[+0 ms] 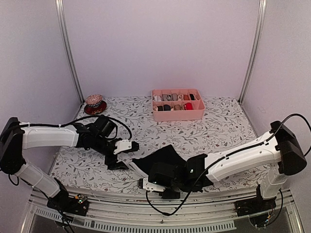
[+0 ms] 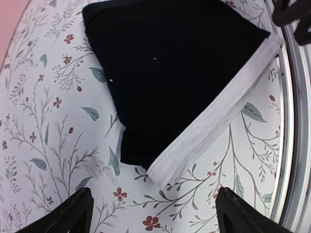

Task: Roll the underwear
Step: Adjust the underwear at the center of the board.

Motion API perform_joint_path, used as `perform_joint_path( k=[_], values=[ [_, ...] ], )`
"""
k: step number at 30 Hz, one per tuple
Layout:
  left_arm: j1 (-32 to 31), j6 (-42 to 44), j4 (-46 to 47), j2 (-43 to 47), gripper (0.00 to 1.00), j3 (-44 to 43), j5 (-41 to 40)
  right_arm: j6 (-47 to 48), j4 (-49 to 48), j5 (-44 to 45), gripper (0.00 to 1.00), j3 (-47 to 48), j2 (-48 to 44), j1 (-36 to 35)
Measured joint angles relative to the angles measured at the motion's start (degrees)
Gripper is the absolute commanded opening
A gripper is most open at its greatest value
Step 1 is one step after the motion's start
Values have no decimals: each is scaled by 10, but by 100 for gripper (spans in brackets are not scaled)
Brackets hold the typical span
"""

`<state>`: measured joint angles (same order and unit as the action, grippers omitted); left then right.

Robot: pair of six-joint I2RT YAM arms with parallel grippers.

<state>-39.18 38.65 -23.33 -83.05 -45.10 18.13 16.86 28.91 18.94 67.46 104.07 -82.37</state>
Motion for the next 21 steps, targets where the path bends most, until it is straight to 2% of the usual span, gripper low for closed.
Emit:
perform_joint_path(
  k=[2,3,7,8,10,12,14,15,21],
  values=[
    [0,4,-9,19,99,-7,6,-6,-5,1,56,-7,-31,2],
    [1,4,-14,27,98,-13,8,-8,-12,4,58,-14,-55,4],
    [1,7,-22,46,98,-35,16,-22,-38,13,57,-44,-124,22],
    [0,7,-23,47,96,-41,18,-28,-45,15,53,-54,-140,33],
    [-4,7,-23,45,87,-52,21,-43,-62,13,32,-70,-164,66],
    [-13,7,-16,38,72,-59,19,-59,-79,2,13,-87,-184,114],
    [-31,4,-4,26,48,-61,18,-80,-99,-17,8,-106,-198,164],
    [-43,4,3,17,44,-61,18,-88,-110,-23,5,-116,-202,185],
    [-99,3,40,-61,42,-61,13,-111,-137,-46,3,-160,-183,231]
  ],
)
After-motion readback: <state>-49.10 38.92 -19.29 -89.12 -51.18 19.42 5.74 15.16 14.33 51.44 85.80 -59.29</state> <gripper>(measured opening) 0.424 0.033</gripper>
